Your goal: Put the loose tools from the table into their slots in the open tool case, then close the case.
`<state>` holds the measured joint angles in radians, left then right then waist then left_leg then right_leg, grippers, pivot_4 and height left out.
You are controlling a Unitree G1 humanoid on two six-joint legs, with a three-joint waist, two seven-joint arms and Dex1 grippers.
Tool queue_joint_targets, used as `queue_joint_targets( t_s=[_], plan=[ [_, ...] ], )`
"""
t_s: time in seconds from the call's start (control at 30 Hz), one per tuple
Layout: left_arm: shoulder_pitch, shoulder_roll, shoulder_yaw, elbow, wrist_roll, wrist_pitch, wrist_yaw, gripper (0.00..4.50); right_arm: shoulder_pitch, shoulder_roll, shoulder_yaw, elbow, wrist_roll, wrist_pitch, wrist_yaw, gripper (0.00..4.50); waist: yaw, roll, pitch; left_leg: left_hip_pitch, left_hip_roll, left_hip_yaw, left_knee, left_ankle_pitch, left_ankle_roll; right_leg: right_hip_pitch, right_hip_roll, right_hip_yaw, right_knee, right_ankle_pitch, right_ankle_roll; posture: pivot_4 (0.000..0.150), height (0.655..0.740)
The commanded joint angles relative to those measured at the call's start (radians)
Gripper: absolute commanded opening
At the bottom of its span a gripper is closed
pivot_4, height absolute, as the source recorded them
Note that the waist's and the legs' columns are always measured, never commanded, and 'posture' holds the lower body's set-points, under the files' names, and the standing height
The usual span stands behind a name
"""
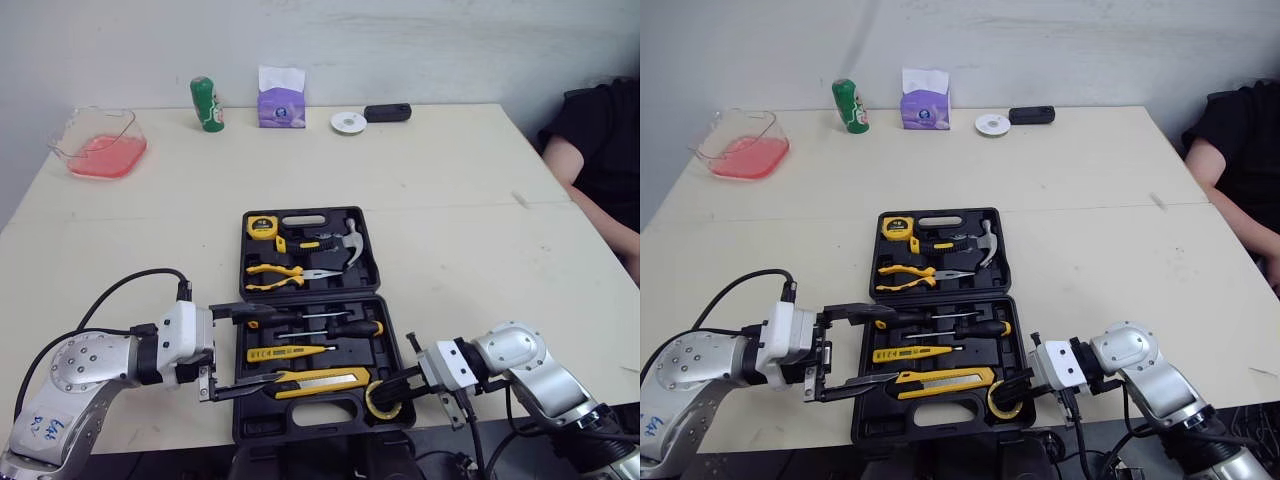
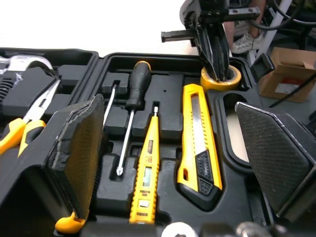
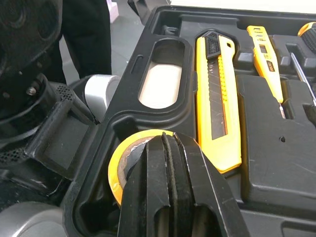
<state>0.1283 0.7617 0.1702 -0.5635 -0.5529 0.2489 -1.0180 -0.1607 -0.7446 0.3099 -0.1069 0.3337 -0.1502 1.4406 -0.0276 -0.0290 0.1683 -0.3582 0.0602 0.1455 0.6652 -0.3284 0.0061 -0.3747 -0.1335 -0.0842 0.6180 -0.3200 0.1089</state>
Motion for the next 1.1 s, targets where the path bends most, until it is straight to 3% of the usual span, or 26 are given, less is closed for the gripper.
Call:
queue_joint_targets(
  t_s=[0.03, 0.1, 0.23, 0.47, 0.87, 0.97, 1.1],
  plan=[
    [-0.001, -0.003, 0.019, 0.000, -0.013, -0.002, 0.009, 4.50, 0.012, -0.004, 0.001, 0.092, -0.075, 0.031, -0.048, 0.04, -0.001, 0.000, 0.000, 0.000, 0.001, 0.000, 0.000, 0.000, -0.001, 0.000, 0.001, 0.000, 0.000, 0.000, -0.001, 0.150, 0.7400],
    [0.000, -0.004, 0.021, 0.005, -0.013, -0.004, 0.010, 4.50, 0.012, -0.003, -0.006, 0.075, -0.052, 0.048, -0.041, 0.04, 0.000, 0.000, 0.000, 0.000, 0.002, 0.000, 0.000, 0.000, -0.001, 0.000, 0.002, 0.001, 0.000, 0.000, -0.003, 0.150, 0.7400],
    [-0.006, -0.002, 0.056, 0.038, -0.015, -0.012, 0.018, 4.50, 0.012, -0.037, -0.117, -0.089, 0.162, 0.242, -0.063, 0.04, 0.002, 0.004, 0.002, 0.000, 0.003, 0.000, 0.000, 0.000, -0.001, -0.002, 0.002, 0.005, 0.001, -0.001, -0.004, 0.150, 0.7400],
    [0.010, -0.029, 0.144, 0.091, -0.040, -0.010, 0.050, 4.50, -0.055, -0.096, -0.262, -0.194, 0.259, 0.410, -0.134, 0.04, 0.000, 0.014, 0.008, -0.013, 0.003, 0.002, 0.000, 0.001, -0.002, -0.016, 0.003, 0.005, 0.004, -0.001, -0.004, 0.150, 0.7400],
    [0.081, -0.069, 0.282, 0.297, 0.016, -0.076, 0.078, 4.50, -0.186, -0.084, -0.268, 0.104, 0.084, 0.312, -0.119, 0.04, 0.000, 0.014, 0.009, -0.014, 0.000, 0.005, 0.001, 0.002, 0.001, -0.018, 0.004, -0.001, 0.005, 0.000, -0.003, 0.150, 0.7400],
    [0.066, -0.077, 0.267, 0.299, 0.057, -0.037, 0.166, 3.69, -0.232, -0.078, -0.240, 0.182, 0.028, 0.317, -0.124, 0.00, -0.001, 0.014, 0.009, -0.014, 0.001, 0.005, 0.001, 0.002, 0.001, -0.018, 0.004, -0.001, 0.005, 0.000, -0.003, 0.150, 0.7400],
    [0.035, -0.090, 0.183, 0.273, 0.107, 0.043, 0.248, 1.79, -0.275, -0.061, -0.181, 0.278, -0.066, 0.250, -0.118, 0.00, 0.001, 0.014, 0.009, -0.014, 0.001, 0.005, 0.001, 0.002, 0.001, -0.019, 0.003, -0.001, 0.006, 0.000, -0.003, 0.150, 0.7400]
  ],
)
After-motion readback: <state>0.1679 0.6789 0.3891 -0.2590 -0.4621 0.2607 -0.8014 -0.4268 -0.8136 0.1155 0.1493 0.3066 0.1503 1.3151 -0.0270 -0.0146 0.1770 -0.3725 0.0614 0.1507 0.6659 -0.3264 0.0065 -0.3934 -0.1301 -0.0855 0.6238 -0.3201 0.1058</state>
